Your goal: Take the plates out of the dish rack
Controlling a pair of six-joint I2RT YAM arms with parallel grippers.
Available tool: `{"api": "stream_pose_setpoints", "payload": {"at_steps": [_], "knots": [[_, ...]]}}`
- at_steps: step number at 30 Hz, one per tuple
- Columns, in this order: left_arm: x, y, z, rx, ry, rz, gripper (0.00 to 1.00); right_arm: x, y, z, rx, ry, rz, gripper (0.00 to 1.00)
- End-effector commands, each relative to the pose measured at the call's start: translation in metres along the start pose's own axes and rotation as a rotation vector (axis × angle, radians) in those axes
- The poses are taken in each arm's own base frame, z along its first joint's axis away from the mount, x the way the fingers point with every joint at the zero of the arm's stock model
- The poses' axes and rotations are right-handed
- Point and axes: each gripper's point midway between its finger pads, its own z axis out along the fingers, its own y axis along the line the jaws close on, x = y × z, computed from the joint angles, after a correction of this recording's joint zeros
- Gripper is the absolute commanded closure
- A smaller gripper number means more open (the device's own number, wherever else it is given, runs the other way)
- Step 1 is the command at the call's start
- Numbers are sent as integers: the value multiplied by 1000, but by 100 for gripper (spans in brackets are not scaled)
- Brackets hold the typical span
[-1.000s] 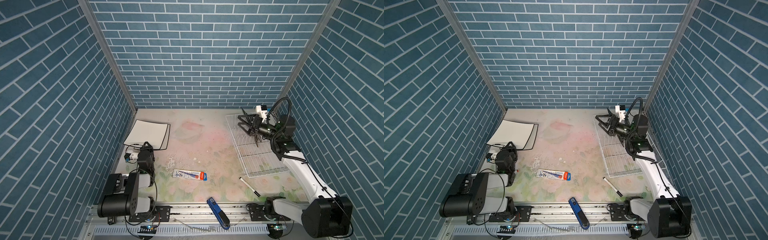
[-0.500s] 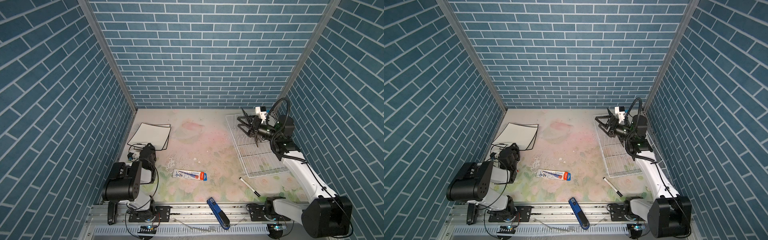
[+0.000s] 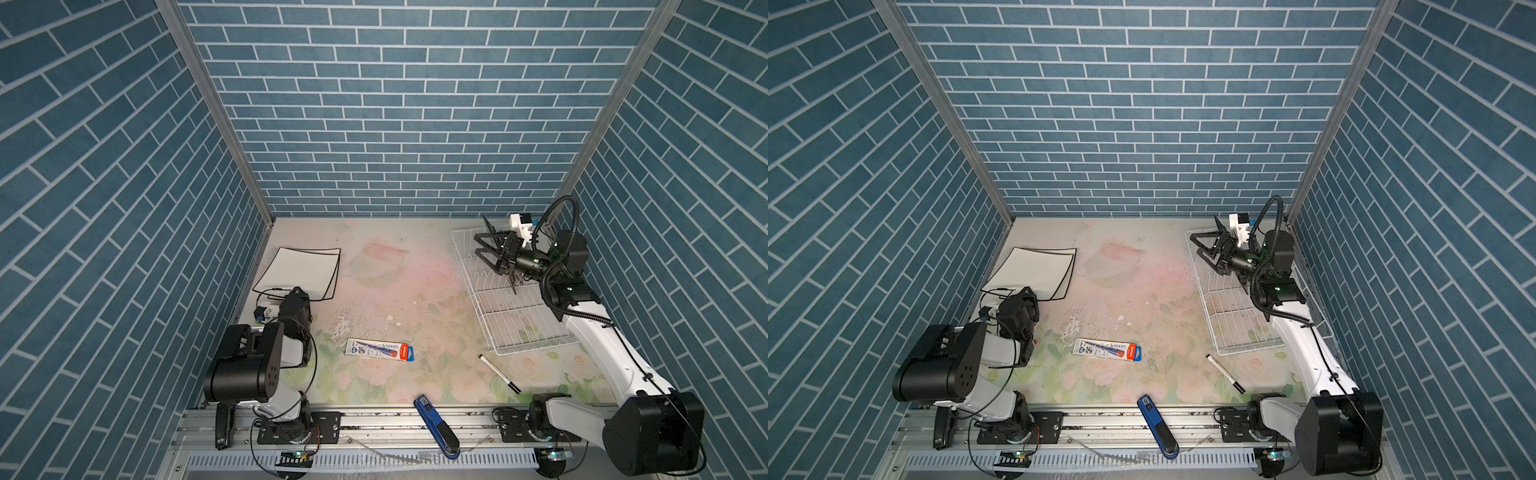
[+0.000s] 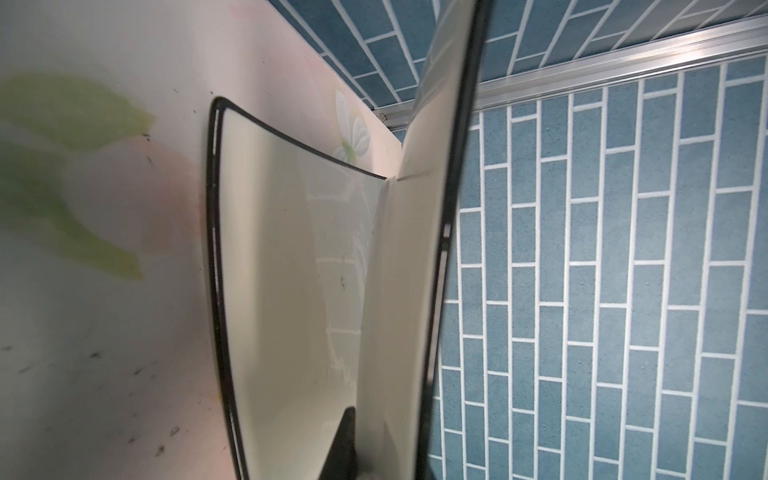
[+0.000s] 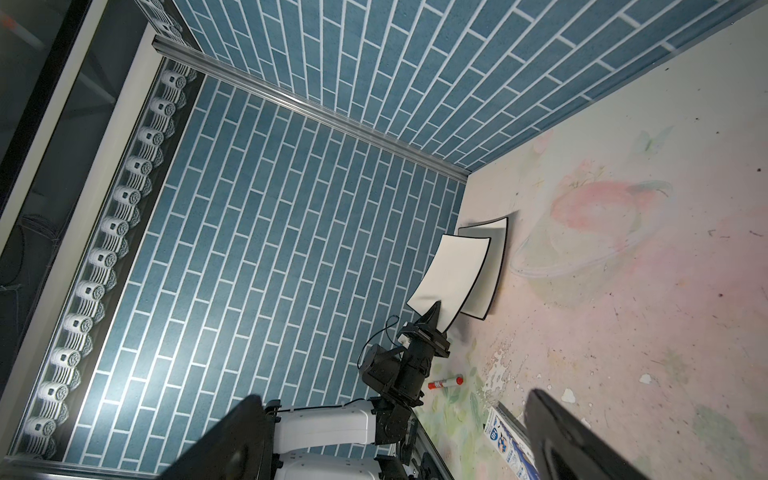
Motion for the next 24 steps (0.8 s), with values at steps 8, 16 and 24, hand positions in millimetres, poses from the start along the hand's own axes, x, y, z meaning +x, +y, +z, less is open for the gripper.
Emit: {"api": "stream_pose_setpoints", "payload": {"at_steps": [8, 16, 24], "knots": [[-18, -57, -2, 170, -76, -66, 100, 3, -8, 2, 11, 18, -33, 2], [-19, -57, 0, 165, -83, -63, 100, 3, -11, 4, 13, 25, -25, 3], [-17, -51, 4, 133, -79, -73, 100, 2, -10, 4, 10, 22, -30, 3]]}}
